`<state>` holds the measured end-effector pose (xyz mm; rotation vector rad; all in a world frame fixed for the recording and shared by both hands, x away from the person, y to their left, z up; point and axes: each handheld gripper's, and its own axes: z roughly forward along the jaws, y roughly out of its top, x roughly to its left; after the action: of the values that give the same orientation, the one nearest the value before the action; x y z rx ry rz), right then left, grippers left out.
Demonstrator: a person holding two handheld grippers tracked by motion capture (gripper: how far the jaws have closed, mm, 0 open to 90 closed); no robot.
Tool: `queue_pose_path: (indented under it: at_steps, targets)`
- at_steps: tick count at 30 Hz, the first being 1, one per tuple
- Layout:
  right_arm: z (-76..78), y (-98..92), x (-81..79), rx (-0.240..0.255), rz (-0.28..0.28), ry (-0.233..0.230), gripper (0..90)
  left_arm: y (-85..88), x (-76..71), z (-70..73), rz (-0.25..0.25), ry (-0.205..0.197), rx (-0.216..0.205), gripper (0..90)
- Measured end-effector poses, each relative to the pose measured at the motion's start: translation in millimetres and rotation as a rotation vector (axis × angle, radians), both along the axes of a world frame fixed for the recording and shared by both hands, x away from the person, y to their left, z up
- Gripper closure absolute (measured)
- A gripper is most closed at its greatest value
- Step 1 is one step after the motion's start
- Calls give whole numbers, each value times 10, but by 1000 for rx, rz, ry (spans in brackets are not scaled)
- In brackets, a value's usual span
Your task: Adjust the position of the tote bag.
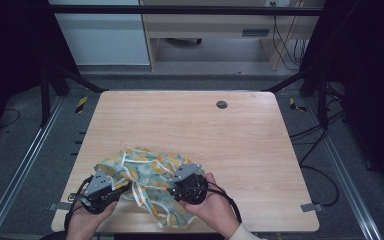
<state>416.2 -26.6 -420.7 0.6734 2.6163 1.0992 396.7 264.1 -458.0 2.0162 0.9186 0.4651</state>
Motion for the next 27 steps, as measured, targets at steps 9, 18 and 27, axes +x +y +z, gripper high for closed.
queue_pose_path:
  at_steps: [9,18,27]
  targets:
    - [224,-86,33,136,20,-6,880,-17,7,-24,-5,19,35,893]
    - [569,-252,196,231,-3,-32,884,-43,13,-55,-15,35,108,895]
    - [569,-253,258,236,-8,-13,886,-23,-80,13,-28,24,43,744]
